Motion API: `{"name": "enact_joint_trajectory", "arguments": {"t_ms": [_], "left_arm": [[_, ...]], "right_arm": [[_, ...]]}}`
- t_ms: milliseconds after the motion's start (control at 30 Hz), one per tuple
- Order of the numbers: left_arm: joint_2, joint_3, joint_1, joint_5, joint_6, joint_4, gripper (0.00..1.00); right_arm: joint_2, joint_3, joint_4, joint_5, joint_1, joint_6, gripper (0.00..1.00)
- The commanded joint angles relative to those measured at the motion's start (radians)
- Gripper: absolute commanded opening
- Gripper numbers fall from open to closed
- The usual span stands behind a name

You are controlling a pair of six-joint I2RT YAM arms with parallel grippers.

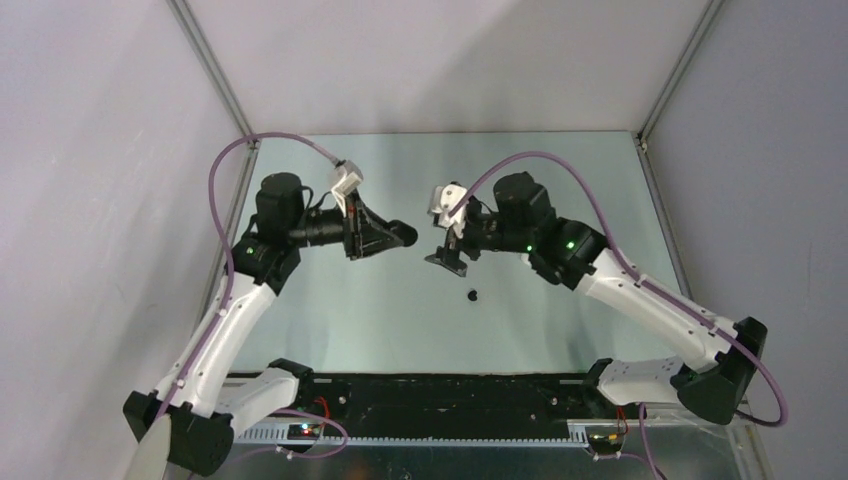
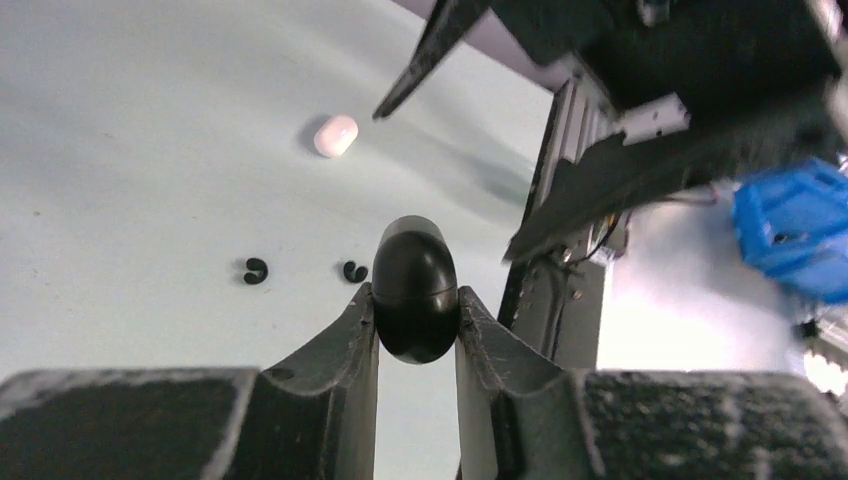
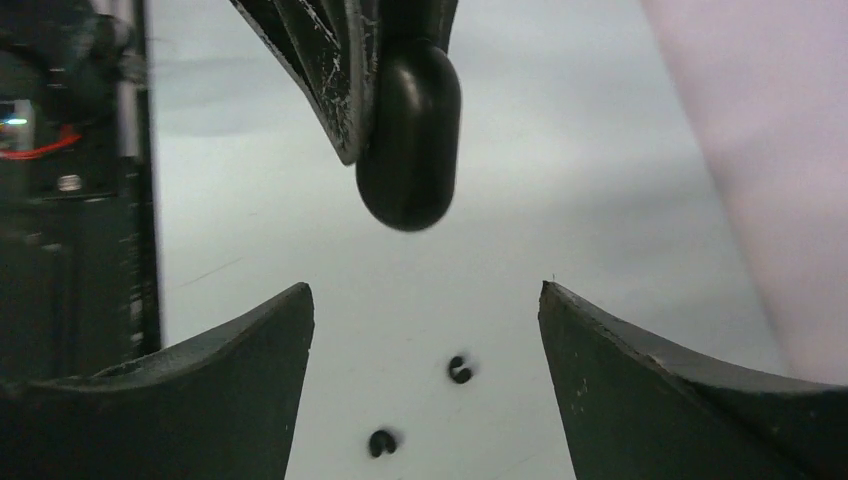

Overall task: Insert the wireless bluetooth earbuds into the charging case
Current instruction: Open the charging case.

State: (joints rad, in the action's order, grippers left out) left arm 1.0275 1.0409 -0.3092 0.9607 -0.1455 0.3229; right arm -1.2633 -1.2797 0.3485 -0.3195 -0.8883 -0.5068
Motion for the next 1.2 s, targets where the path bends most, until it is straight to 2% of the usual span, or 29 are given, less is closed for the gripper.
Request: {"name": "enact_joint_trajectory", "arguments": {"t_ms": [0,167,367,567,833,1167], "left_arm": [[-0.095,-0.064,-0.011,0.055,0.253,-0.015,0.00],[-0.134,-0.086,-0.022,0.052,0.362,-0.013,0.00],[-0.149,-0.087,-0.047,0.047,0.427,0.002,0.00],[-0.150,-0.085,-0.076,0.028,0.475,0.023,0.00],[-0.141,-0.081,-0.094,0.012,0.504,0.038,0.00],[-0.108,-0.042,-0.094,-0.042,0.471,0.040,0.00]], "right_arm": [[0.015,-0.080,0.194,-0.300,0.056,0.049,0.85],[-0.055,-0.136,0.212,-0.401,0.069,0.102,0.81],[-0.111,-0.149,0.085,-0.384,0.060,0.185,0.77],[-0.177,-0.206,0.003,-0.378,0.095,0.315,0.69],[-0.215,-0.243,-0.062,-0.407,0.210,0.448,0.60],[-0.204,-0.221,-0.082,-0.467,0.212,0.466,0.57]]}}
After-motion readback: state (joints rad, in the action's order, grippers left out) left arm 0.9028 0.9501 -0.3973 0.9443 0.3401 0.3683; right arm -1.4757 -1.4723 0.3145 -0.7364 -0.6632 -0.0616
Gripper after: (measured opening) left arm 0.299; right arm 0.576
